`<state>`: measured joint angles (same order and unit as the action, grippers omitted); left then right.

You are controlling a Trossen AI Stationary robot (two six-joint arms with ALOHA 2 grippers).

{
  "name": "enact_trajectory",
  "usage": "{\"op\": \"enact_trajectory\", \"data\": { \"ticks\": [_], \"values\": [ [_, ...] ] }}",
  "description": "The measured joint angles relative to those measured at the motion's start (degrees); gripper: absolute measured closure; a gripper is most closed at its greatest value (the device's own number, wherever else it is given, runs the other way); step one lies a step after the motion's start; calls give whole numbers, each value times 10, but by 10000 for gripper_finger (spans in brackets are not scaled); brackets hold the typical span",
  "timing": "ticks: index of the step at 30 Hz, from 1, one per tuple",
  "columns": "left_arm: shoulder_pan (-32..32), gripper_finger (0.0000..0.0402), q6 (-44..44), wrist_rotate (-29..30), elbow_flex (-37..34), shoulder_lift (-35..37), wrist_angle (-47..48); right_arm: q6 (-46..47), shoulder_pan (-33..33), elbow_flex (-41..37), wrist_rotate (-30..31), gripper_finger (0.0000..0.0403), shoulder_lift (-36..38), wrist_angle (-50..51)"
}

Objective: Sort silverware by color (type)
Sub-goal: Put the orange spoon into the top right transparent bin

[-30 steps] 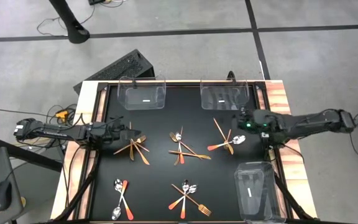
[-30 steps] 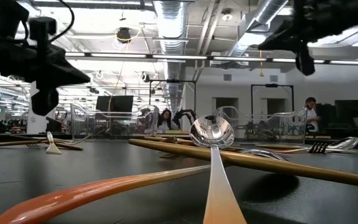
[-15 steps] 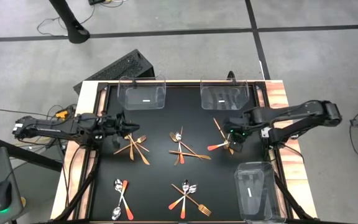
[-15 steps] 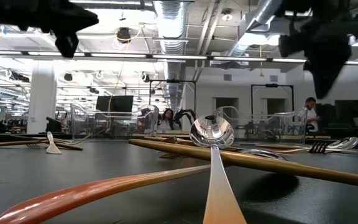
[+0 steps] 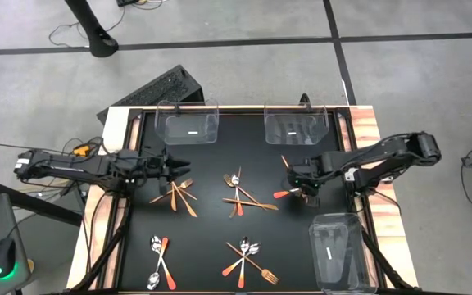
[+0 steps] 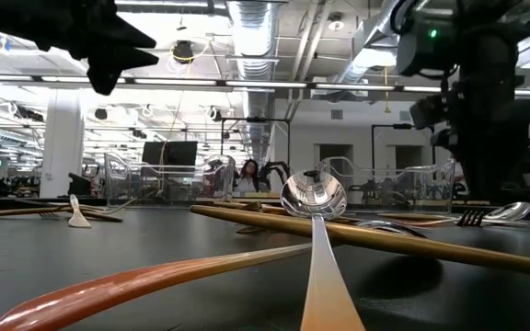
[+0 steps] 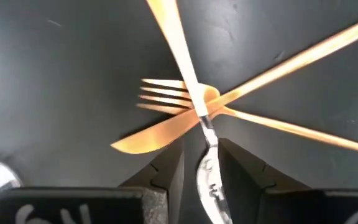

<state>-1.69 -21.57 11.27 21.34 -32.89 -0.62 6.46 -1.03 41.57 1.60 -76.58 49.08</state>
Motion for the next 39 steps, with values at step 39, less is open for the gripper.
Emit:
{"op": "enact_trajectory", "data": {
  "ticks": [39],
  "values": [
    [0, 284, 9, 61, 0, -13, -3, 111, 52, 152, -28, 398, 7, 142]
  ]
}}
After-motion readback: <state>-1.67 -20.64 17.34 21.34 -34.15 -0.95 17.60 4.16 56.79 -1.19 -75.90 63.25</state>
